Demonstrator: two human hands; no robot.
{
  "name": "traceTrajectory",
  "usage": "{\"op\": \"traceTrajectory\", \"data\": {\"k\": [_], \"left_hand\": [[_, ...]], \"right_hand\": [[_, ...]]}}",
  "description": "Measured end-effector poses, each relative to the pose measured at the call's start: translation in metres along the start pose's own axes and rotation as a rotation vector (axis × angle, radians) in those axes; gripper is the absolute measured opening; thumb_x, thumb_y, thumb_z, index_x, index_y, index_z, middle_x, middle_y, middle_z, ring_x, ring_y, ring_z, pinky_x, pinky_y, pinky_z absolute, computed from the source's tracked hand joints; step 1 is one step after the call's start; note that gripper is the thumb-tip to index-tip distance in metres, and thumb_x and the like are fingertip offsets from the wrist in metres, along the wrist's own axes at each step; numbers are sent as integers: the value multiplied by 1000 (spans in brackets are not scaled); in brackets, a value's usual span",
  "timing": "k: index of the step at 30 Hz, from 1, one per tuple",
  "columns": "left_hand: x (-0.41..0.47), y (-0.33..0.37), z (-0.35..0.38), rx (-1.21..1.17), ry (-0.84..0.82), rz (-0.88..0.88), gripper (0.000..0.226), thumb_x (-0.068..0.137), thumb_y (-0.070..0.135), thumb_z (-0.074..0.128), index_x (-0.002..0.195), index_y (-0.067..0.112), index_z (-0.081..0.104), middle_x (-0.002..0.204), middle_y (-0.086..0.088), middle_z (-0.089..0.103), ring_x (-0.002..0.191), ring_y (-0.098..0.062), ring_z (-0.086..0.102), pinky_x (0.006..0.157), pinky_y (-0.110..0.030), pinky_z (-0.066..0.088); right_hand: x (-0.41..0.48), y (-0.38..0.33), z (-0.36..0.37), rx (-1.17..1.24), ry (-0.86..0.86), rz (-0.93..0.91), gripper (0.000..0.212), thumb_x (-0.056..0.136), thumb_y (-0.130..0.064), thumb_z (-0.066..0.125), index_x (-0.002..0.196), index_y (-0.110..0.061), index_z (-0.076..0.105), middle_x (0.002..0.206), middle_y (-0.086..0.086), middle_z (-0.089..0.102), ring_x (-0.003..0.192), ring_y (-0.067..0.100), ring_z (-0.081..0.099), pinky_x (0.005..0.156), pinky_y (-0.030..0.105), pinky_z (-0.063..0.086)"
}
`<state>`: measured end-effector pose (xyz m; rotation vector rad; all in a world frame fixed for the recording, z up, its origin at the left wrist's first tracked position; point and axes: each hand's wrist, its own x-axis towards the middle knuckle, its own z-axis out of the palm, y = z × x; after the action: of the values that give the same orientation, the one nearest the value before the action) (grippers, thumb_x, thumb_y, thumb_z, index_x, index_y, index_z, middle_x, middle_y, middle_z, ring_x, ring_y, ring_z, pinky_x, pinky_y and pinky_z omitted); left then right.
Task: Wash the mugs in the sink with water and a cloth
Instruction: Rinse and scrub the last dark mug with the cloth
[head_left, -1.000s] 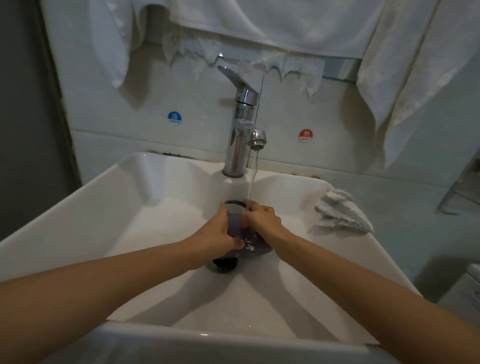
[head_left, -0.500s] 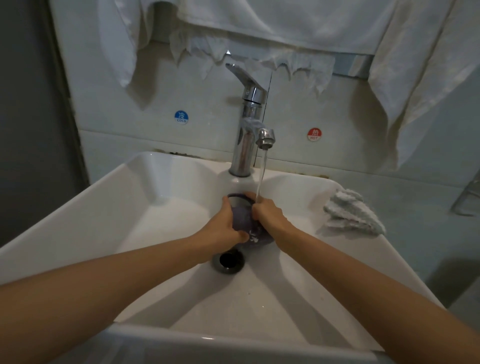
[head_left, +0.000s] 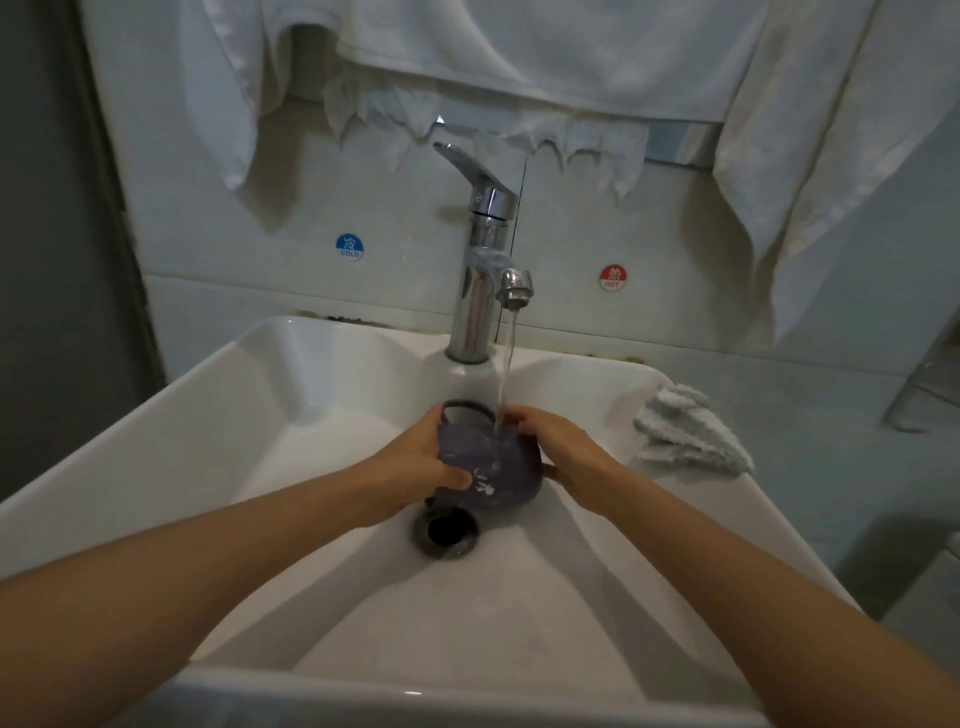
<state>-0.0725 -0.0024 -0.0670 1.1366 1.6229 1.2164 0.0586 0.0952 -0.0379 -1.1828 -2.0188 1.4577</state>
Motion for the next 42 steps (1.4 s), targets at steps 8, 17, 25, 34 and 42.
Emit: {"op": "traceTrajectory", "data": {"k": [8,17,25,34,42], "left_hand": [[-3,-5,-4,-27,-20,-25,88,81,-11,60,148,18,11,114,3,47,96,-15,55,67,-21,55],[-4,-7,-4,-25,-26,-5,86,80,-12,60,146,17,14,108,3,52,99,-18,58,77,-28,56],[-5,-8,0,-8,-13,38,84,80,-10,62,145,16,16,110,4,54,99,-12,59,77,-25,57],[-4,-11,7,9,53,15,88,80,-7,62,146,16,10,123,-4,52,113,-23,54,87,-37,54],[-3,-12,8,29,74,-16,110,64,11,74,149,21,5,139,-12,43,119,-30,52,95,-46,49]], "right_hand": [[-3,21,3,-182,-113,-62,77,83,-46,63,145,-22,25,142,4,41,122,24,48,98,38,47],[-5,19,-3,35,-183,13,71,89,-20,62,148,-21,22,146,4,36,124,24,44,94,37,47],[-3,17,4,-54,-116,7,59,89,-21,56,142,-21,33,136,7,46,109,21,51,78,30,51],[-1,17,12,-4,-99,48,70,86,-17,54,147,-32,21,145,6,36,117,25,46,92,35,49],[2,18,14,209,-78,67,61,79,0,48,133,-29,44,136,8,47,117,29,49,95,39,48]]}}
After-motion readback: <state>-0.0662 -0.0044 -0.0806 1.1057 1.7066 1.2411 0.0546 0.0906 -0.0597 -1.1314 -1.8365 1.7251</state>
